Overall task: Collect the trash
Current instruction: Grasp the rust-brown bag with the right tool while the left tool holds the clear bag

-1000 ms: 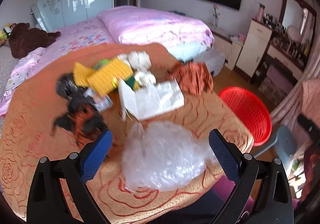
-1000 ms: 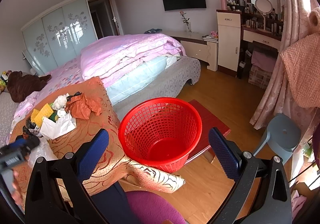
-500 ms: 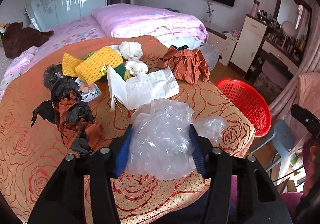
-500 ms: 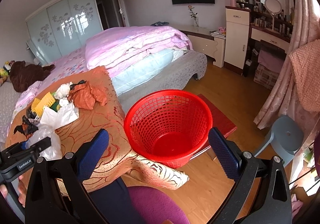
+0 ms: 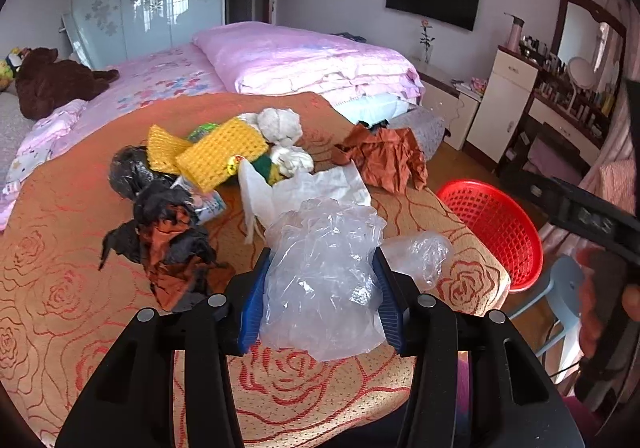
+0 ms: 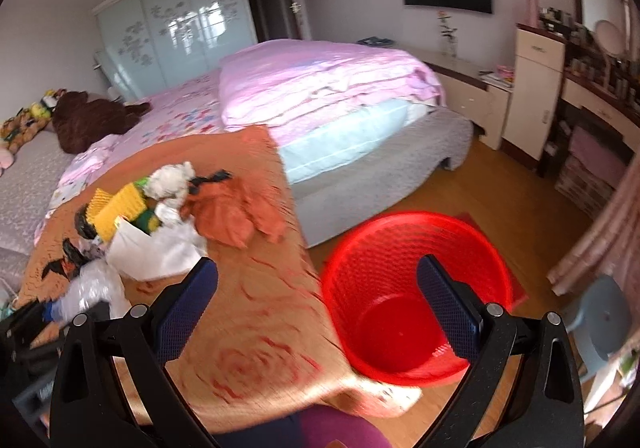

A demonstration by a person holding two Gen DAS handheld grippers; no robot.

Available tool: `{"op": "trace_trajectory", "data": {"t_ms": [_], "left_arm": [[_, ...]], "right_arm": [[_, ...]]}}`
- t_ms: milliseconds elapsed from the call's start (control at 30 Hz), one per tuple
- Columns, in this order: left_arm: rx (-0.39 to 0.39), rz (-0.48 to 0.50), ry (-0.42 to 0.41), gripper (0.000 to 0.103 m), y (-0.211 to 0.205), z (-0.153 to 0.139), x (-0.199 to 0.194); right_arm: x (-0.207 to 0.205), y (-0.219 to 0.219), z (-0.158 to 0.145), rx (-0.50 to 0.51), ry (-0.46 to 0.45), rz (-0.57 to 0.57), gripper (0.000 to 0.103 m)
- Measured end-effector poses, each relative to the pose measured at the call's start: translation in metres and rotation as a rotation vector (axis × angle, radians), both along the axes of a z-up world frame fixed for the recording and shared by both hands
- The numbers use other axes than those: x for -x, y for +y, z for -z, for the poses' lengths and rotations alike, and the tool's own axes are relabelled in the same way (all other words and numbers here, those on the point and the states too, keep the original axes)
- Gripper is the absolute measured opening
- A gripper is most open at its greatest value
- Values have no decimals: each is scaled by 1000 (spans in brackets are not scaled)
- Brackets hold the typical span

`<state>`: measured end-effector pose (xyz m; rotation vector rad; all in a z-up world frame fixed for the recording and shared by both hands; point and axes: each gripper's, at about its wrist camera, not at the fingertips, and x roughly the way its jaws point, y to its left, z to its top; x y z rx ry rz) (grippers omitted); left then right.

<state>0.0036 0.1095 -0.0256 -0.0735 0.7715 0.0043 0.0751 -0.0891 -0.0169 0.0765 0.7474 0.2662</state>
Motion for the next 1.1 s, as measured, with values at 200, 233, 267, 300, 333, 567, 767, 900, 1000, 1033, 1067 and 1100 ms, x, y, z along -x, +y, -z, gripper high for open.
{"op": "trace_trajectory", "data": {"t_ms": [200,233,267,300,333,567,767,900,1000,1033,1067,1100], "left_arm": [[3,-26,-14,46,9,-3,2],[3,-30,-16,46,11,-3,2],[6,-33,-18,46,12,-4,2],[9,-36,-20,46,14,-4,2],[11,-38,-22,46,15,-5,2],[21,-57,-30,46,25,-6,2],[29,-64,-27,46,29,-4,1],[30,-62,-27,46,29,-4,2],[32,-61,-28,46,28,-4,1],[31,-61,-29,46,28,-4,1],[31,-62,-29,46,28,-4,1],[31,-64,-30,46,28,-4,1]], "right_arm": [[-34,45,-1,-4,23,-102,96],[-41,53,0,1,34,-118,96],[-46,59,2,5,39,-127,96],[-52,67,3,10,44,-135,96],[-57,72,4,14,46,-139,96],[-84,106,21,49,87,-168,96],[-97,116,40,75,140,-166,96],[-98,115,42,67,144,-171,82],[-98,115,42,54,150,-183,72],[-98,115,41,53,148,-186,70],[-97,116,40,53,140,-187,69],[-96,116,38,56,135,-190,66]]}}
